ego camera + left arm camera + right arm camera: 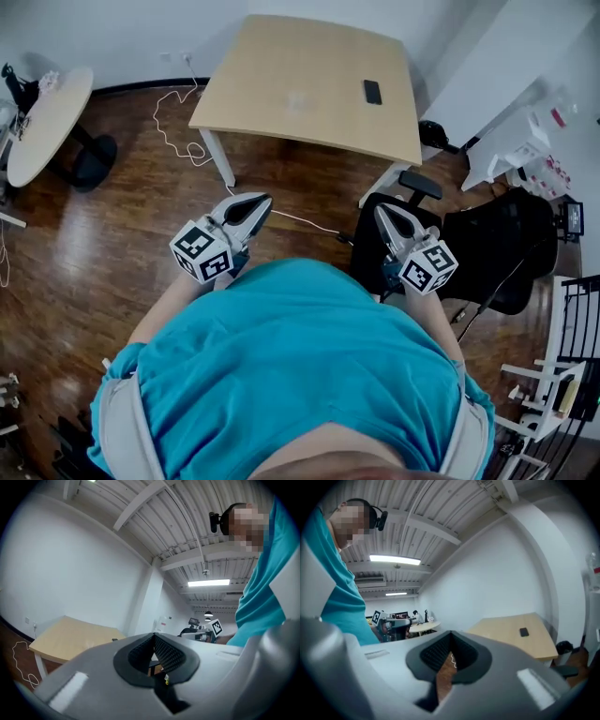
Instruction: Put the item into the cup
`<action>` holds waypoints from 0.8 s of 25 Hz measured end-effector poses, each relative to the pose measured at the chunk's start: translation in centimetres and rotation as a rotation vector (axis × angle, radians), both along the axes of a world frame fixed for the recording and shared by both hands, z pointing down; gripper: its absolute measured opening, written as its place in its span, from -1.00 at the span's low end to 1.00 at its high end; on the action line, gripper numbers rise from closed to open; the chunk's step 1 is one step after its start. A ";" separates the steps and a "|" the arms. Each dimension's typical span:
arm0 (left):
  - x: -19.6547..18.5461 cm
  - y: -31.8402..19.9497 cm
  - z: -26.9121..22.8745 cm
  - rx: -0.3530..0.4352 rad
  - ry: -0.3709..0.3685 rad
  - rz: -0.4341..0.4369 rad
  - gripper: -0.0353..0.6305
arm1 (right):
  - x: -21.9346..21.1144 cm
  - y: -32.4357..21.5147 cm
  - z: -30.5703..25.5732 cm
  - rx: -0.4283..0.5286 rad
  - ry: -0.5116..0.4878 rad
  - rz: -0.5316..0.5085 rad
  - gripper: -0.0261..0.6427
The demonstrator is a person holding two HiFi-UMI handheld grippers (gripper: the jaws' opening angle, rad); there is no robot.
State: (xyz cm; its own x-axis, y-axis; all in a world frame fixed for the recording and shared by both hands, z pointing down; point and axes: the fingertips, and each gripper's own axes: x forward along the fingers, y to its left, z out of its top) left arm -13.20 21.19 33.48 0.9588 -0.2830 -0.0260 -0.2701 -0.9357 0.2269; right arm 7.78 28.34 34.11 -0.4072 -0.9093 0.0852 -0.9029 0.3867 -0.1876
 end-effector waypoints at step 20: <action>0.7 -0.7 -0.3 0.015 -0.022 0.002 -0.88 | 0.7 0.3 -0.3 0.033 0.031 0.004 -0.92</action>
State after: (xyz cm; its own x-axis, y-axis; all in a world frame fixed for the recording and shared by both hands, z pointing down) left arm -12.50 20.45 33.17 0.9597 -0.2808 -0.0097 -0.2728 -0.9396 0.2068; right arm 8.44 28.67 33.85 -0.4012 -0.9135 0.0677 -0.9096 0.3887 -0.1467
